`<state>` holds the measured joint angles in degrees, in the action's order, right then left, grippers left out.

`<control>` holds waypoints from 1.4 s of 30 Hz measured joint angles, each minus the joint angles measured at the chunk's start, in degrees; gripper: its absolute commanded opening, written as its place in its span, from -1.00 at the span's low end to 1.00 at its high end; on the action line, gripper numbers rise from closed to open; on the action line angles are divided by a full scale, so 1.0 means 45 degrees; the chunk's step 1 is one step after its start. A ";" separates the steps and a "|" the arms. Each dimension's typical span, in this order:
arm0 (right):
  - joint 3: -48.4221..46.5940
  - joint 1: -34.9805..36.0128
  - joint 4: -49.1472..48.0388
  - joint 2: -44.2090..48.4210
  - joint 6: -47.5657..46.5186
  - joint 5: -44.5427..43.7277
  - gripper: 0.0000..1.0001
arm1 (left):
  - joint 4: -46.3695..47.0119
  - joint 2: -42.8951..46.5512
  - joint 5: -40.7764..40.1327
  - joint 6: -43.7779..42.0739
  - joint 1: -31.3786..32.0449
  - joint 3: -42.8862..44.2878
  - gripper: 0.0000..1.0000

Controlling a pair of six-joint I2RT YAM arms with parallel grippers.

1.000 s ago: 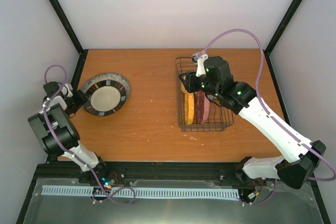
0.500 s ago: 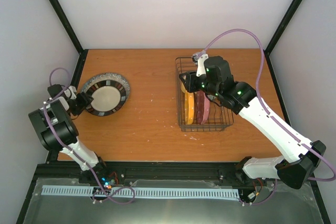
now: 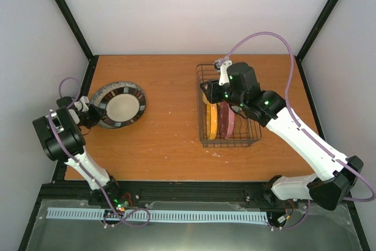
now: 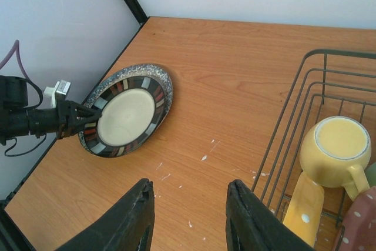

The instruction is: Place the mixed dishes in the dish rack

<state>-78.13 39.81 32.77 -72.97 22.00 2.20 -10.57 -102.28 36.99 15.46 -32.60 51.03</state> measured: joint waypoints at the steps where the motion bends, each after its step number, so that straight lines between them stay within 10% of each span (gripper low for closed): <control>1: -0.0034 0.0000 0.0010 -0.0039 0.0000 0.0000 -0.33 | 0.0044 -0.0053 0.0073 0.0049 -0.0005 0.0000 -0.83; 22: -0.0126 -0.0005 -0.0068 -0.0282 0.0063 0.0340 -0.31 | 0.1729 0.1370 0.3021 0.1409 -0.0073 -0.1098 -0.99; 42: 0.0398 -0.0010 -0.2608 -0.2749 0.0879 0.5115 0.41 | 0.4585 0.4983 0.6343 0.3827 0.0087 -0.2307 -0.99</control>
<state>-76.34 39.77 21.04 -85.34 25.96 25.21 10.07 -79.85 65.54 32.69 -32.21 40.64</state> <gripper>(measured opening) 0.660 0.050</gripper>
